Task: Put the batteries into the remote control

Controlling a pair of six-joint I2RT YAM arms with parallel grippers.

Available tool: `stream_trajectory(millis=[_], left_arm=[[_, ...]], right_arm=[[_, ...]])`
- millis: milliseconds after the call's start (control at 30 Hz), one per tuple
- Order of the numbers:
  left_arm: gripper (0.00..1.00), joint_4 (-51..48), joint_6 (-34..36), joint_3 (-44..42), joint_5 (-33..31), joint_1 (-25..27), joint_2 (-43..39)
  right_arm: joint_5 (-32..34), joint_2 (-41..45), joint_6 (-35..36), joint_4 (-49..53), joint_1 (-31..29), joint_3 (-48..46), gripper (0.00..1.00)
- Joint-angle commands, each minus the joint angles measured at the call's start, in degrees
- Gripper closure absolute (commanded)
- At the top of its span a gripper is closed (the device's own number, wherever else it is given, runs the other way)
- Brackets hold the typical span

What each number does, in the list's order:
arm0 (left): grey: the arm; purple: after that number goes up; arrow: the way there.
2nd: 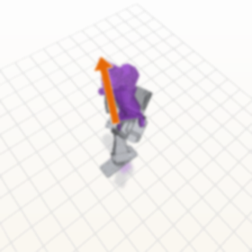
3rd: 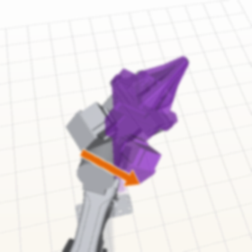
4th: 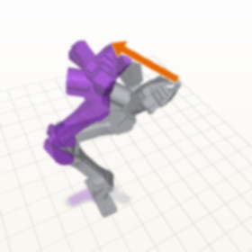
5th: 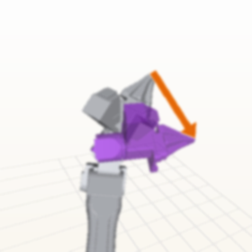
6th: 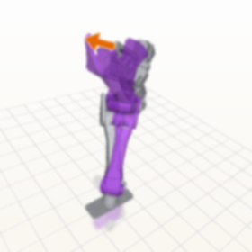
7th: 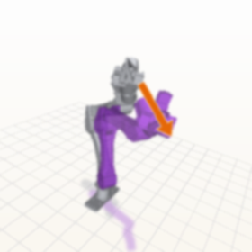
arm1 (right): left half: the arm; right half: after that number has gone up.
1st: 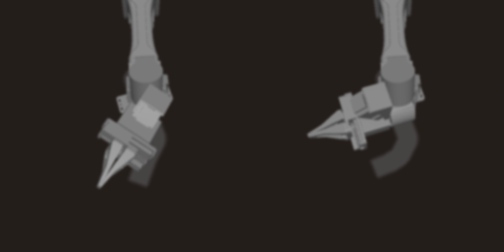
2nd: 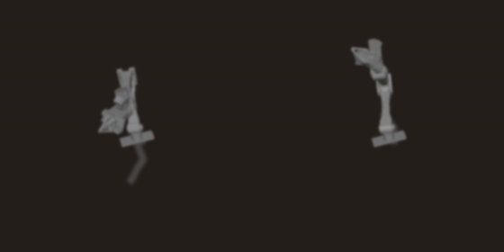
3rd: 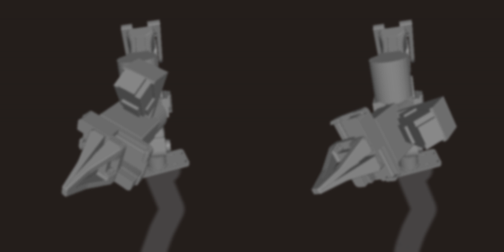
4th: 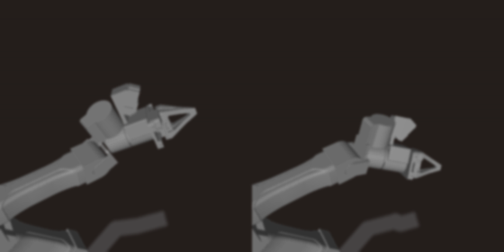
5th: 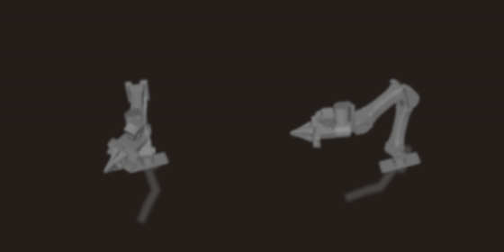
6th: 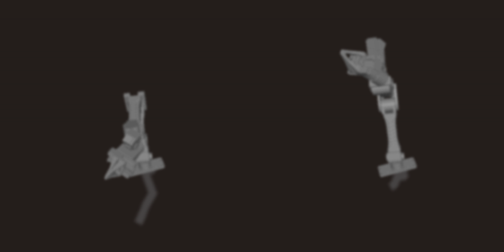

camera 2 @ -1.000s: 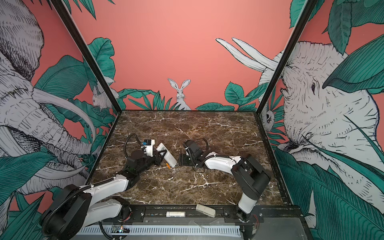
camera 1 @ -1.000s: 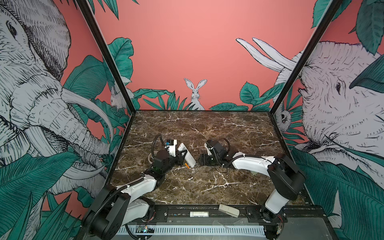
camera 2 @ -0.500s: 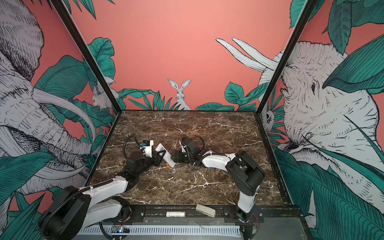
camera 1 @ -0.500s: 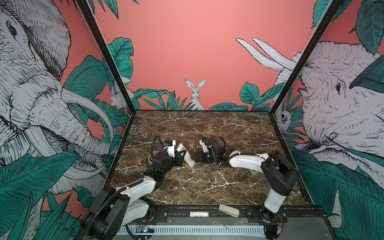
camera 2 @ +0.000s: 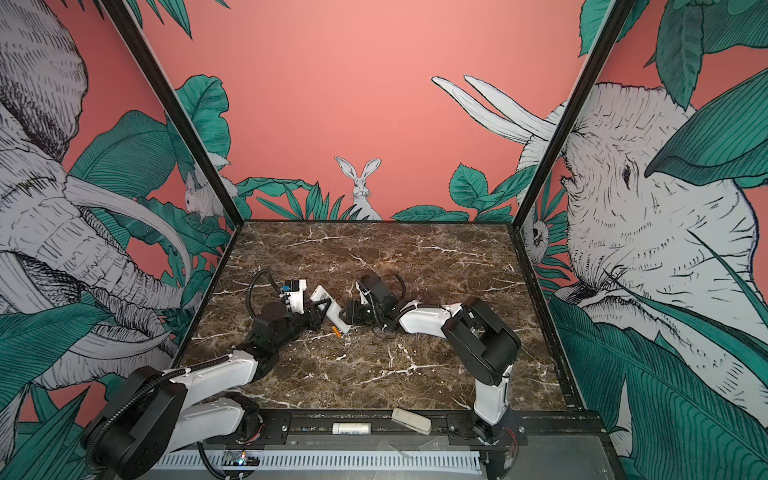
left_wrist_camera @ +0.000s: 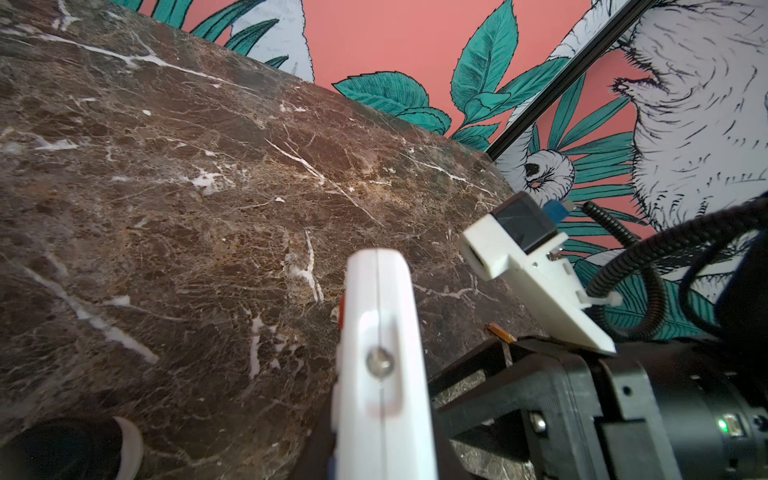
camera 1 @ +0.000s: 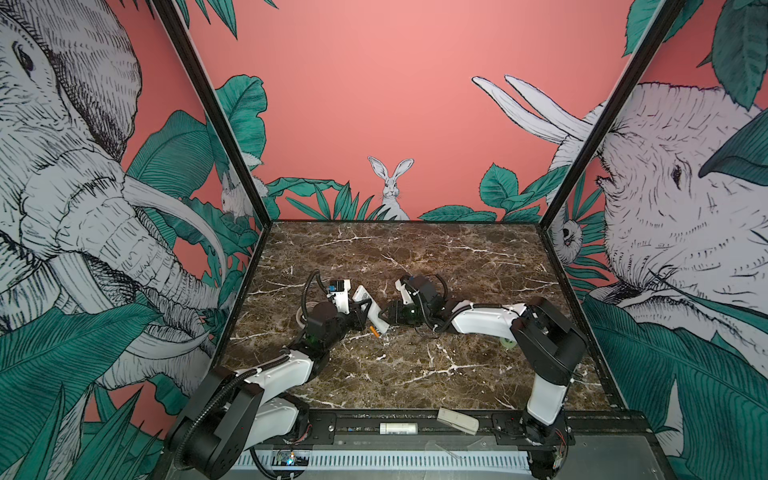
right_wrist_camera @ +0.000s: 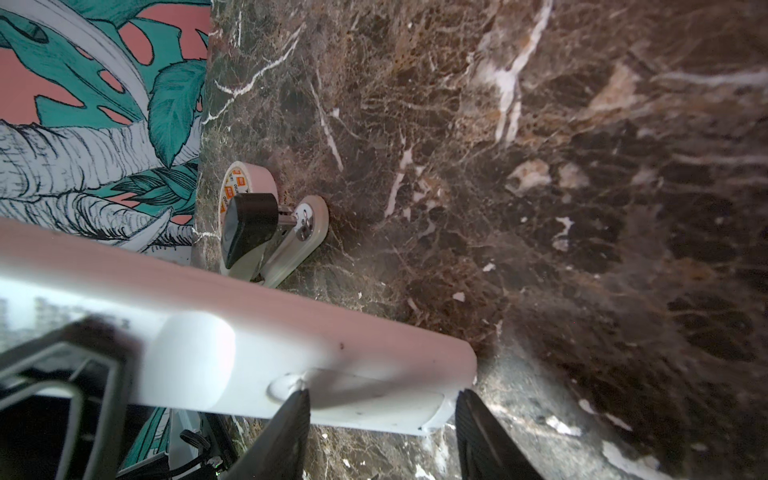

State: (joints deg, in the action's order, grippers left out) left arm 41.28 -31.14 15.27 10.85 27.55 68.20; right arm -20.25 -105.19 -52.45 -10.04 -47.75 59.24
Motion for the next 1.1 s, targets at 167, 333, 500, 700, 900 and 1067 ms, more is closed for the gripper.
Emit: stream_trajectory(millis=[167, 333, 500, 700, 900, 1067], left_arm=[[0.97, 1.7, -0.6, -1.4, -0.4, 0.2, 0.5], [0.97, 1.2, -0.8, -2.0, -1.1, 0.3, -0.1], [0.97, 0.7, -0.6, -2.3, -1.9, 0.2, -0.6], [0.97, 1.5, -0.7, -2.3, -1.9, 0.2, -0.2], [0.97, 2.9, -1.1, -3.1, -1.6, 0.2, 0.3], [0.97, 3.7, -1.6, -4.1, -1.7, 0.3, 0.1]], right_arm=[[-0.1, -1.1, -2.1, -4.0, -0.2, 1.5, 0.44], [0.4, -0.5, -2.7, -4.9, -0.2, 0.8, 0.44], [0.4, -0.2, -2.8, -5.4, -0.2, 0.7, 0.43], [0.1, -2.3, -3.3, -5.4, -0.2, 1.5, 0.43], [0.4, -4.8, -5.5, -7.5, -0.2, 1.3, 0.44], [2.1, -5.3, -5.2, -2.9, -0.3, 2.8, 0.44]])
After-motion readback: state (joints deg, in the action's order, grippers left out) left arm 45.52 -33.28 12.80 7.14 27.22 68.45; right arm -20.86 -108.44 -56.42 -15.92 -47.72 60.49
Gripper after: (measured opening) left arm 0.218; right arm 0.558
